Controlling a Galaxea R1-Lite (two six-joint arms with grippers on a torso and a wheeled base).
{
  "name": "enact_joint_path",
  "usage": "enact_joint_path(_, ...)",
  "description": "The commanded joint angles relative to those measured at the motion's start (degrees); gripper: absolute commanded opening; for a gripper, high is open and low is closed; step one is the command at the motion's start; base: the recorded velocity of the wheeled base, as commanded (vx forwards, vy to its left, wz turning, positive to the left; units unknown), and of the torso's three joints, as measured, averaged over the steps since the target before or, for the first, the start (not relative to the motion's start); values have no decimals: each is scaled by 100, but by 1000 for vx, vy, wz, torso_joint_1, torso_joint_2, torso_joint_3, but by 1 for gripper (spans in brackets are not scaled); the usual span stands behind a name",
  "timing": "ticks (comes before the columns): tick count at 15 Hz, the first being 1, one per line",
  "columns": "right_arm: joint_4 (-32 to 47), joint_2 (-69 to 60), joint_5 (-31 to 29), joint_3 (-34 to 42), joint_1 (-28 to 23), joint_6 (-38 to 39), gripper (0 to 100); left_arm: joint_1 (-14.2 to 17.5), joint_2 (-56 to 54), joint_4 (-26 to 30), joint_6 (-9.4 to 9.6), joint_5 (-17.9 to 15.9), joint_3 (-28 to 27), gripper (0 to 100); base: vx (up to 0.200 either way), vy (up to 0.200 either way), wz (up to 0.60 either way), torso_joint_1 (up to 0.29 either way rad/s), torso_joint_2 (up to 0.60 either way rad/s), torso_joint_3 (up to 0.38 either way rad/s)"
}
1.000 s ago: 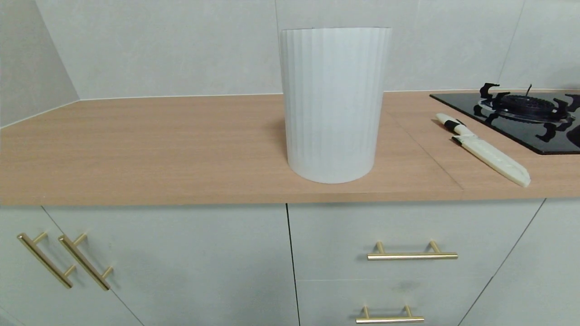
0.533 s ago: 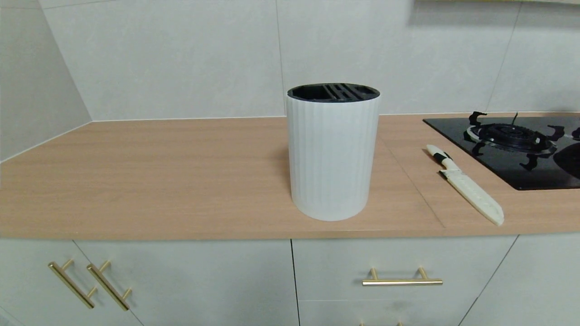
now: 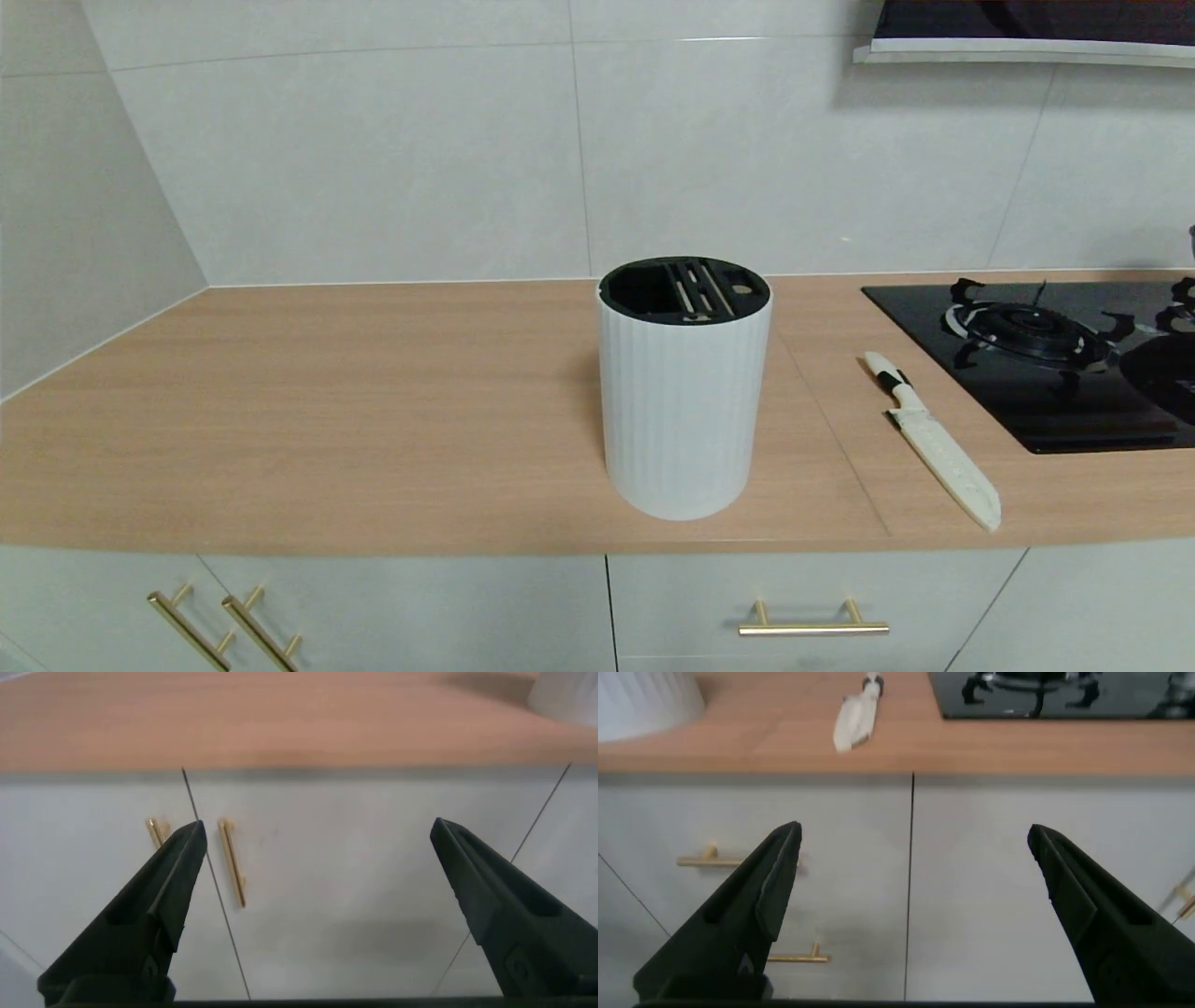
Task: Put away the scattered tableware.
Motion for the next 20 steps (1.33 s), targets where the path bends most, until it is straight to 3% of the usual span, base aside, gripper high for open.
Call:
enact_joint_path(1,-4,0,1,0,6,-2,100,1,8,-1,-1,2,0,100,0,0,0,222,-510,-286)
enact_joint_path(20,-4,0,1,0,-3,-2,100,1,8,-1,-1,2,0,100,0,0,0,243,-515,-274)
